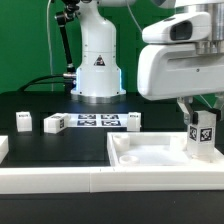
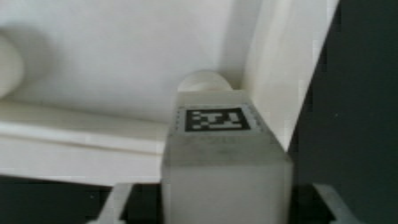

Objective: Assemble square table

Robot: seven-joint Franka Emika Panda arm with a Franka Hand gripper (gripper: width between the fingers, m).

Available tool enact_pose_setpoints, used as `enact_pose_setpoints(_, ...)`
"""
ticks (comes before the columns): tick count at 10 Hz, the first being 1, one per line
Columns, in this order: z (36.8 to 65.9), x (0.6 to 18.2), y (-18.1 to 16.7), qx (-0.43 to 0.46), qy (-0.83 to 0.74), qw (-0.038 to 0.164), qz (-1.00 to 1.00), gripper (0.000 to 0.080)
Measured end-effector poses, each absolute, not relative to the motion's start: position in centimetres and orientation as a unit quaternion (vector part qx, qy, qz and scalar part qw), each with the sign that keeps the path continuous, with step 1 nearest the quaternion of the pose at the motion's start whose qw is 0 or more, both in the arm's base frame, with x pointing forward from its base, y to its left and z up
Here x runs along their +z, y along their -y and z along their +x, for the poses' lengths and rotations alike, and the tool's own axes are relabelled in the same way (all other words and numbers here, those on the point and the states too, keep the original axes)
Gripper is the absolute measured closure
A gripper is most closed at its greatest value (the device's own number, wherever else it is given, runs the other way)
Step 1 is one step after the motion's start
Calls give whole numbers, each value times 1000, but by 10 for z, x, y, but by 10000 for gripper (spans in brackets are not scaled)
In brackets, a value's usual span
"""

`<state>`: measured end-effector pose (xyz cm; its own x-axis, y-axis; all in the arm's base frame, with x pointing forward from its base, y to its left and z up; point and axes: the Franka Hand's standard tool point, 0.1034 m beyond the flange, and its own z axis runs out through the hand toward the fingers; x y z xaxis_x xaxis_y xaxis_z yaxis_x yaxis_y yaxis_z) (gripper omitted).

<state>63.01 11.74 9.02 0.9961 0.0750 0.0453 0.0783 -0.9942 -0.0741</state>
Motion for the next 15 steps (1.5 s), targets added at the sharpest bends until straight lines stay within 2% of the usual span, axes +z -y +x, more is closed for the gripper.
enact_pose_setpoints(4, 630, 90, -116, -15, -136, 40, -990, 509)
enact_pose_setpoints(8, 630, 89, -114, -3, -299, 53, -953, 509)
enact_pose_setpoints(15, 630, 89, -114, 7, -499, 53, -865, 508)
